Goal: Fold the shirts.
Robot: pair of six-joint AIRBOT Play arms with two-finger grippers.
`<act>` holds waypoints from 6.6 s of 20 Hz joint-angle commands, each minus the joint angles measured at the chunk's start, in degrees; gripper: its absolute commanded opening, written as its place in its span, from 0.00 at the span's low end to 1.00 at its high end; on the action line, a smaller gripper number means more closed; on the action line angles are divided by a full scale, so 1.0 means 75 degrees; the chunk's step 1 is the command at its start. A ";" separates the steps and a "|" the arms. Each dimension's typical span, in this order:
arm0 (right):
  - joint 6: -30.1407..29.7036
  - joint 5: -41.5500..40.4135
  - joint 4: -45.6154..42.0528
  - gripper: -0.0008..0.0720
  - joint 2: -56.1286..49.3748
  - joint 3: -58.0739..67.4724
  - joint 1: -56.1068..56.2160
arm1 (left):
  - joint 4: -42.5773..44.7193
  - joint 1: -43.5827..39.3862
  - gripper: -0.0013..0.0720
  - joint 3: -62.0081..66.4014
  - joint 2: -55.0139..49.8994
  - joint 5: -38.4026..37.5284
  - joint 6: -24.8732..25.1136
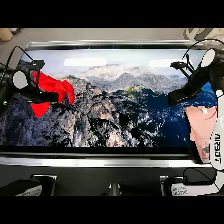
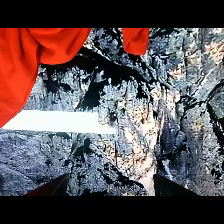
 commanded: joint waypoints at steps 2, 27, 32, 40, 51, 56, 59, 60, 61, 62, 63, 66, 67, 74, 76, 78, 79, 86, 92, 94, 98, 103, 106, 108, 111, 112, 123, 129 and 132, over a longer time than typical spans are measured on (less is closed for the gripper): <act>0.0003 0.0000 0.0000 0.94 0.0000 -0.0003 0.0006 | 0.0003 0.0000 0.88 -0.0003 0.0003 0.0003 0.0000; 0.0009 -0.1151 0.0006 0.94 0.0000 -0.0003 0.0006 | -0.0067 0.0898 0.90 0.0968 -0.1408 0.2145 -0.0973; 0.0003 -0.1603 0.0119 0.94 0.0000 -0.0003 0.0006 | -0.2296 0.2696 0.97 0.2669 -0.3815 0.1588 -0.1396; -0.0058 -0.1606 0.0119 0.94 0.0000 -0.0003 0.0006 | -0.2678 0.2693 0.89 0.2664 -0.5138 0.2736 -0.1227; -0.0393 -0.2538 -0.0527 0.94 0.1547 0.1693 0.0006 | -0.4299 0.1154 0.05 0.3203 -0.0758 0.3468 0.1874; -0.0248 -0.3334 -0.0714 0.94 0.3625 0.2276 0.0006 | -0.4334 -0.1037 0.05 0.3203 0.1667 0.4599 0.1868; -0.0227 -0.2710 -0.0988 0.94 0.4599 0.2273 0.0006 | -0.4334 -0.1923 0.05 0.3144 0.1754 0.4234 0.1865; -0.0227 -0.2355 -0.1087 0.94 0.4768 0.2273 0.0006 | -0.4334 -0.2145 0.05 0.3002 0.1658 0.4071 0.1865; -0.0230 -0.1909 -0.1195 0.94 0.4867 0.2273 0.0006 | -0.4334 -0.2361 0.05 0.2760 0.1518 0.3876 0.1865; -0.0227 -0.1472 -0.1274 0.94 0.4878 0.2273 0.0006 | -0.4334 -0.2556 0.05 0.2451 0.1352 0.3727 0.1868; -0.0230 -0.1046 -0.1326 0.94 0.4806 0.2270 0.0006 | -0.4336 -0.2771 0.05 0.2005 0.1160 0.3637 0.1868; -0.0227 -0.0239 -0.1349 0.94 0.4179 0.2267 0.0006 | -0.4342 -0.3430 0.05 0.0376 0.0408 0.3745 0.1760; -0.0227 -0.0137 -0.1338 0.94 0.3829 0.2267 0.0006 | -0.4348 -0.3681 0.05 -0.0233 0.0047 0.3943 0.1556; -0.0347 0.0542 -0.0178 0.94 0.1008 0.2250 0.0009 | -0.4902 -0.3322 0.97 -0.0726 -0.1897 0.2734 0.0970; -0.0376 0.0641 0.0982 0.92 0.0711 0.1623 0.0009 | -0.4345 -0.2495 0.96 -0.0268 -0.1527 0.1973 0.1160; -0.0618 0.0589 0.1953 0.91 0.0839 0.0233 0.0009 | -0.3555 -0.1585 0.96 -0.0265 -0.0950 0.1014 0.1300; -0.0842 0.0481 0.2334 0.91 0.0982 -0.0545 0.0009 | -0.3325 -0.1221 0.96 -0.0475 -0.0711 0.0595 0.1317; -0.1641 -0.1547 0.2722 0.91 0.2087 -0.5321 0.0624 | -0.5088 -0.0898 0.95 -0.4680 0.0140 0.1871 0.1562; -0.1810 -0.2165 0.3244 0.91 0.2081 -0.6432 0.1055 | -0.5671 -0.1559 0.92 -0.5345 -0.0146 0.3133 0.1693; -0.1807 -0.2238 0.3287 0.91 0.2078 -0.6432 0.1055 | -0.5965 -0.1716 0.87 -0.5345 -0.0254 0.3433 0.1696; -0.1836 -0.2334 0.3625 0.91 0.2078 -0.6668 0.1058 | -0.6368 -0.1953 0.49 -0.5336 -0.0417 0.4220 0.1480; -0.2588 -0.3040 0.4957 0.95 0.2078 -0.7732 0.1058 | -0.6356 -0.1935 0.05 -0.5222 -0.0251 0.4261 0.1757; -0.2605 -0.3826 0.5284 0.95 0.2078 -0.8110 0.1288 | -0.6339 -0.1935 0.05 -0.5222 -0.0070 0.4261 0.1757; -0.2567 -0.4514 0.5275 0.91 0.2069 -0.8113 0.1851 | -0.6339 -0.1935 0.05 -0.5222 0.0055 0.4261 0.1757; -0.1976 -0.5310 0.5222 0.04 0.2072 -0.8090 0.2235 | -0.6339 -0.1935 0.05 -0.5214 0.0321 0.4275 0.1757; -0.1988 -0.5167 0.5164 0.03 0.2087 -0.7959 0.2174 | -0.6301 -0.1906 0.05 -0.5167 0.0466 0.4284 0.1760; -0.0731 -0.4896 -0.0994 0.03 0.5199 0.1696 0.2142 | -0.5508 0.1358 0.05 0.3217 0.3331 0.5432 0.1751; -0.0595 -0.4855 -0.1227 0.03 0.5193 0.2739 0.2142 | -0.4438 0.1387 0.05 0.4957 0.3465 0.6126 0.1751; -0.0420 -0.4712 -0.1920 0.03 0.4995 0.2728 0.2142 | -0.3206 0.1387 0.05 0.4948 0.3386 0.5342 0.1451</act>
